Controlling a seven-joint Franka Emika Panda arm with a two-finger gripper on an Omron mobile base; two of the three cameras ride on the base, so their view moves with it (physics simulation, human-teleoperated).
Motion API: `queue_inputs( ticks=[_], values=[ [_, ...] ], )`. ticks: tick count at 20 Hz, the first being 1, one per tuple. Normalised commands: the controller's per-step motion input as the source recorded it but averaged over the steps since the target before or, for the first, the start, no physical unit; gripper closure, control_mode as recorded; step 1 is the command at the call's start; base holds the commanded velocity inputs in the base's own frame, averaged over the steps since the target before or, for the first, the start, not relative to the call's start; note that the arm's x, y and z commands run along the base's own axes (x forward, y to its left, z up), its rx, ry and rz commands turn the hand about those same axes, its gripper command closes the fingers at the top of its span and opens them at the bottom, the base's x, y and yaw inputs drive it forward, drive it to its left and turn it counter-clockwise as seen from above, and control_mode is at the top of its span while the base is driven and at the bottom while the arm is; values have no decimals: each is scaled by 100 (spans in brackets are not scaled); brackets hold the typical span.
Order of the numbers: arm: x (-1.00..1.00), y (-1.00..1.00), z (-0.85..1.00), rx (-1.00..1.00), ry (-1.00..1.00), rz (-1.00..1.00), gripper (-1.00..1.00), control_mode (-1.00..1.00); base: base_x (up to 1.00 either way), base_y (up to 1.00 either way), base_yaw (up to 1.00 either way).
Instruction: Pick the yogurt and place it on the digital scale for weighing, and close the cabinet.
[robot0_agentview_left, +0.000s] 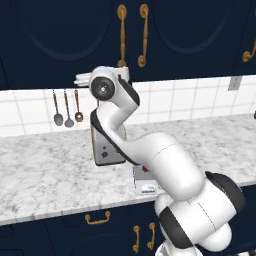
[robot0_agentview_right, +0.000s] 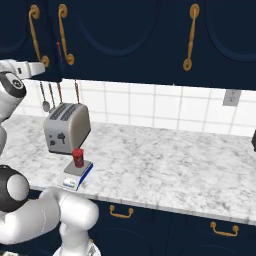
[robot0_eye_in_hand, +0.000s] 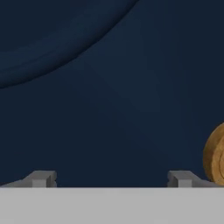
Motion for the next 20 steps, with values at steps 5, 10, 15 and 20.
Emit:
queue_inputs(
  ticks=[5,10,15,20],
  values=[
    [87,-8,-11,0,-1,5,-100,-100,0,0,0],
    [97,-24,-18,2,-2,6,-100,-100,0,0,0],
    [86,-26,-55,4,-6,2,-100,-100,0,0,0],
    [100,-17,-84,7,-2,3,-100,-100,0,0,0]
  ],
)
